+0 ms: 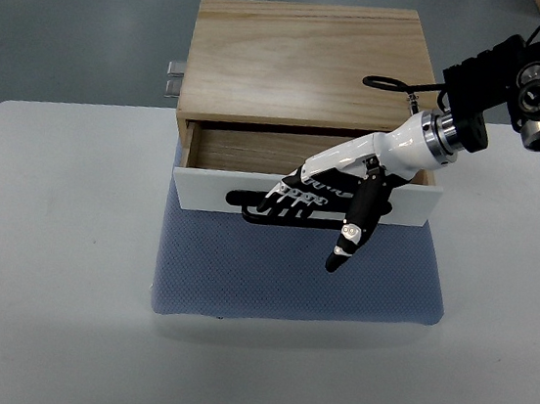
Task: Open wood drawer with right hand
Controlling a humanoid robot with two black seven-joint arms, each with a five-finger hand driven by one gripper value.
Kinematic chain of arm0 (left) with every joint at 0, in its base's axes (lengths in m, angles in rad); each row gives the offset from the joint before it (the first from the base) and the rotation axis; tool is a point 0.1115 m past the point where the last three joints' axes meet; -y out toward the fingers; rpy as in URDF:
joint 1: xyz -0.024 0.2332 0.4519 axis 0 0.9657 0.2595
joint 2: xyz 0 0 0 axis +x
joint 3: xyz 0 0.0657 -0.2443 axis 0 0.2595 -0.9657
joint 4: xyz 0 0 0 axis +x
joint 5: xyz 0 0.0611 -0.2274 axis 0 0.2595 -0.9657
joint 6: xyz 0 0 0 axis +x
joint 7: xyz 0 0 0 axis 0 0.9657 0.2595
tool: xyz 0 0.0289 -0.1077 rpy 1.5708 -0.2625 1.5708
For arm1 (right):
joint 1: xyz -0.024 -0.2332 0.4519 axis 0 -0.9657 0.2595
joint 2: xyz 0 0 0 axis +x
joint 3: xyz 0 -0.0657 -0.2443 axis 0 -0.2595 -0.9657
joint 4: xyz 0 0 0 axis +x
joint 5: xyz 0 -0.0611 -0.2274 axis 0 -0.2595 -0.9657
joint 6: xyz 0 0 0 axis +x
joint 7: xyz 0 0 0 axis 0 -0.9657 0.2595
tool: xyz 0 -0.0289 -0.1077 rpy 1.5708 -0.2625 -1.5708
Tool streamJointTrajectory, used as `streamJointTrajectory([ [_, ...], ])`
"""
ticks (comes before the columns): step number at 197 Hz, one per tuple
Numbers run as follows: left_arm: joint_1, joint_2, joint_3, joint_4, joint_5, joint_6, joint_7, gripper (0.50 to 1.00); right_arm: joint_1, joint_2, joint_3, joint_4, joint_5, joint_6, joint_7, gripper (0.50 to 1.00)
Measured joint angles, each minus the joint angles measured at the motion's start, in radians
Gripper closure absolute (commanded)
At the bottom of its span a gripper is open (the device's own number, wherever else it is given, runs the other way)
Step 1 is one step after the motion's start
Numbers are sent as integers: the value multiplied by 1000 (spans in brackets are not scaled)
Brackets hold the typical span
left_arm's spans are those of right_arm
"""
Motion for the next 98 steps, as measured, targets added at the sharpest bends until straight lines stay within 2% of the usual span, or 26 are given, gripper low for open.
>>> streamJointTrajectory([
  [98,0,0,0,0,0,0,0,500,28,-28,-20,4,-1,1,-2,560],
])
